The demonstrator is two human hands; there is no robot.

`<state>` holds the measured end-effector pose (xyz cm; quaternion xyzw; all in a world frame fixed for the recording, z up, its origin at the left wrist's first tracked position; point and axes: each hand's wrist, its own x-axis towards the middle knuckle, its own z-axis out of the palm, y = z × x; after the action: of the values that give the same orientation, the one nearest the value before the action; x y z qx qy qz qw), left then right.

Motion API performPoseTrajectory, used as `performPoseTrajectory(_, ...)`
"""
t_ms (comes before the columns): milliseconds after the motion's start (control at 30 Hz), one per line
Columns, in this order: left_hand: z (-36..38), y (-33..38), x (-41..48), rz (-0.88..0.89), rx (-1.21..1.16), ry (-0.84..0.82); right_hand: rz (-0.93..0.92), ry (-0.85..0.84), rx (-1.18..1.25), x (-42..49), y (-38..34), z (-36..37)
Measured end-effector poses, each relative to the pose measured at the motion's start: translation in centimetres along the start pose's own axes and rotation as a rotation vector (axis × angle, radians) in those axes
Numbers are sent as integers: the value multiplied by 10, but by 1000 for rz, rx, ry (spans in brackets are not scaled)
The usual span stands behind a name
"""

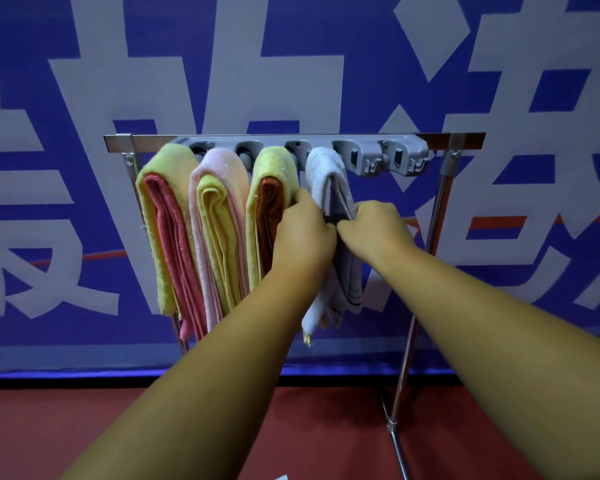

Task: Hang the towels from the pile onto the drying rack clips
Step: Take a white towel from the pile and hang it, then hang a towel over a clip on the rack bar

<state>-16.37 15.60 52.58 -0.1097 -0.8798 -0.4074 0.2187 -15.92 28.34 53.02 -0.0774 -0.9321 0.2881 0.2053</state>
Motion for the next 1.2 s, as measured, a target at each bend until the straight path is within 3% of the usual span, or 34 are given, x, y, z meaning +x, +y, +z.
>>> performPoseTrajectory(400,55,-62,-22,-279,-82,-109,80,-205,1,-28,53,63)
performPoseTrajectory(900,92,-127,-44,-254,58,-214,129,-398,4,-47,96,118)
performPoseTrajectory(1033,105,-157,-72,-176,133,-363,153,-473,-156,-61,119,140)
performPoseTrajectory(1200,114,-206,-128,-136,233,-610,250,-621,-150,-107,137,172)
